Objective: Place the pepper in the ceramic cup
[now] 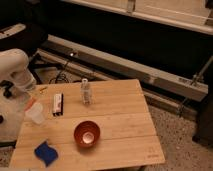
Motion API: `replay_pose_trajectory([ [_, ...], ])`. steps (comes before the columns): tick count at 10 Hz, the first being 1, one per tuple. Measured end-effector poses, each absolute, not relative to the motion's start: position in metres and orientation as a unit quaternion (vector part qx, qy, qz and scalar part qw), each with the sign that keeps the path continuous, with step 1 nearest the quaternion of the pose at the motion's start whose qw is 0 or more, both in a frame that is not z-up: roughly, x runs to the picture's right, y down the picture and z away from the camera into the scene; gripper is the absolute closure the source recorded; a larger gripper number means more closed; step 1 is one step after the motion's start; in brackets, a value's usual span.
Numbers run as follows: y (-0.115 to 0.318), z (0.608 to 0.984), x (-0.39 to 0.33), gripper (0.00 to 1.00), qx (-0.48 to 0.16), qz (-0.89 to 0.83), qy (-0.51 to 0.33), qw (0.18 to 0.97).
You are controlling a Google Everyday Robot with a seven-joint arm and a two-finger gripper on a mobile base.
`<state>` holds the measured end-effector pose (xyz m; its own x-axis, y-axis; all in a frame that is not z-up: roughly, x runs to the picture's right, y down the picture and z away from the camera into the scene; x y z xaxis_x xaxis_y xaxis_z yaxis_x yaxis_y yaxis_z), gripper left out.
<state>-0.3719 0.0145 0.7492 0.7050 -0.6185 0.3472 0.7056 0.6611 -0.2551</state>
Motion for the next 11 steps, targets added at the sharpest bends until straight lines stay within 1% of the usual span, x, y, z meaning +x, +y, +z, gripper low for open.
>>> replay_pose_trajectory([
  [3, 0.025, 0.754, -0.367, 1.00, -0.196, -0.374, -0.081, 0.903],
  [6, 0.031, 0.757, -0.376, 1.00, -0.204, -0.369, -0.081, 0.903],
  [11, 0.029, 0.764, -0.377, 1.00, -0.210, -0.361, -0.076, 0.906],
])
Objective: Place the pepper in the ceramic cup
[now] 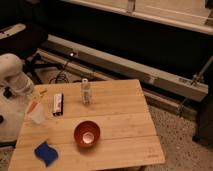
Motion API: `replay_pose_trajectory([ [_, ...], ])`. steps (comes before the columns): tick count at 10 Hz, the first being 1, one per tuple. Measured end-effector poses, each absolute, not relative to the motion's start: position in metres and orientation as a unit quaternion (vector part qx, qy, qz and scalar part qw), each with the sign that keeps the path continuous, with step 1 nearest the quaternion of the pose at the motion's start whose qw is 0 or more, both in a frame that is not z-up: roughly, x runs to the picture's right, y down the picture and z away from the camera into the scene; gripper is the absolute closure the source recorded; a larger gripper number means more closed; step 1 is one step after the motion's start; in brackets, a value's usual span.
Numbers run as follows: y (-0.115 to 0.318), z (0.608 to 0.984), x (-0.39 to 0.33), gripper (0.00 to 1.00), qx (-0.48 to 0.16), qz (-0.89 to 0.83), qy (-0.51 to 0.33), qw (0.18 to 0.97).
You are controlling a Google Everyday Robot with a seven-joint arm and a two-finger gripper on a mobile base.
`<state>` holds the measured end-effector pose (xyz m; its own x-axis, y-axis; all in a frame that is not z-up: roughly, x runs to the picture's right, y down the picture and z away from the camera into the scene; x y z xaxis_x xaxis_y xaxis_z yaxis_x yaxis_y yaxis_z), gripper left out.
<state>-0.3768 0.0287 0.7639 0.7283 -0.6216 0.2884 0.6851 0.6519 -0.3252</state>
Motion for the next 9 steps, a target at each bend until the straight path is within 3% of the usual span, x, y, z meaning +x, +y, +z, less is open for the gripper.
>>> replay_pose_trajectory([
  [7, 0.027, 0.778, -0.373, 1.00, -0.222, -0.356, -0.071, 0.905],
  [9, 0.029, 0.781, -0.373, 0.86, -0.229, -0.351, -0.072, 0.905],
])
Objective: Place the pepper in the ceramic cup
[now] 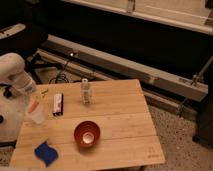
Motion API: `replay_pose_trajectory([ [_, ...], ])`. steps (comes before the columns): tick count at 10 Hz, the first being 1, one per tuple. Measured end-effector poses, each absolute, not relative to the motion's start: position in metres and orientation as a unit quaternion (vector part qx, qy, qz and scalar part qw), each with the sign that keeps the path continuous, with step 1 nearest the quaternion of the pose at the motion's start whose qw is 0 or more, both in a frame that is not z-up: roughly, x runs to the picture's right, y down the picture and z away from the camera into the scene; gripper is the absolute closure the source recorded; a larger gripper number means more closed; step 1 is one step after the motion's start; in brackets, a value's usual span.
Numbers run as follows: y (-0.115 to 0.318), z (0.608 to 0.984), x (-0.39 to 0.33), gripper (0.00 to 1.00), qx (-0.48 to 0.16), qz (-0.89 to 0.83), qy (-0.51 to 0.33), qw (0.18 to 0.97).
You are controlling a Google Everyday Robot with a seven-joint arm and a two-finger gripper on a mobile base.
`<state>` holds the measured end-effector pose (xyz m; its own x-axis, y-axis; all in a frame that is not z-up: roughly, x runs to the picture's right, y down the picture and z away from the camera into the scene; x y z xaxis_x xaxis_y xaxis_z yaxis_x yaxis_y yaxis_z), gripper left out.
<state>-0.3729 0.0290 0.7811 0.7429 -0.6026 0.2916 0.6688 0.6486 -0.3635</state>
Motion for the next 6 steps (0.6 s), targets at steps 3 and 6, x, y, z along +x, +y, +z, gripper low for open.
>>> replay_pose_trajectory([
  [3, 0.0272, 0.7856, -0.3662, 0.56, -0.232, -0.345, -0.059, 0.908],
  [6, 0.0237, 0.7859, -0.3626, 0.26, -0.227, -0.345, -0.035, 0.910],
])
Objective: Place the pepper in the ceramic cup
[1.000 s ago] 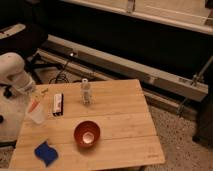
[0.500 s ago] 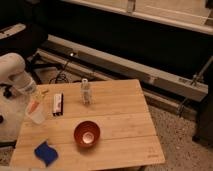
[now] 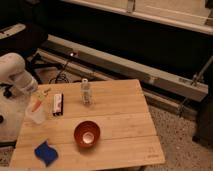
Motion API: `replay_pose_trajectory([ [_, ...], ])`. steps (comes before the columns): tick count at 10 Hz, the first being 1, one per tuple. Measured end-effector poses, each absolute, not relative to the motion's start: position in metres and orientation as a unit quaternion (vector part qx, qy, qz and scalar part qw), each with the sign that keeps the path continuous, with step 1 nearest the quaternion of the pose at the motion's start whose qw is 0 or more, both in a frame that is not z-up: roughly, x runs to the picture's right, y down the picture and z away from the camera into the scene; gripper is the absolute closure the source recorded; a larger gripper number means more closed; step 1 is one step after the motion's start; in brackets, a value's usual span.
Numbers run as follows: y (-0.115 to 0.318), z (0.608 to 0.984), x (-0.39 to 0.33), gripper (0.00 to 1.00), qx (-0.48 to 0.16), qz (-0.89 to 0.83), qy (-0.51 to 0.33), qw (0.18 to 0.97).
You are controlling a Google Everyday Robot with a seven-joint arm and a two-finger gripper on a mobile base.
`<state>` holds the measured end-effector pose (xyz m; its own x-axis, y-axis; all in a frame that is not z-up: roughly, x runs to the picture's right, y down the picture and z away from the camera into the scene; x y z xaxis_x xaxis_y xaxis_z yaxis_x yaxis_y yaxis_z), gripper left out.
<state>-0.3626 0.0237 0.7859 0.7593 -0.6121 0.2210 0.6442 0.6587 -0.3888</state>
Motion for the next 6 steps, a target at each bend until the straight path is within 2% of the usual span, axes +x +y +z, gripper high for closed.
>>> replay_pose_trajectory([
  [2, 0.0235, 0.7842, -0.3654, 0.20, -0.224, -0.345, -0.031, 0.911],
  [6, 0.0286, 0.7830, -0.3718, 0.20, -0.226, -0.342, -0.038, 0.911],
])
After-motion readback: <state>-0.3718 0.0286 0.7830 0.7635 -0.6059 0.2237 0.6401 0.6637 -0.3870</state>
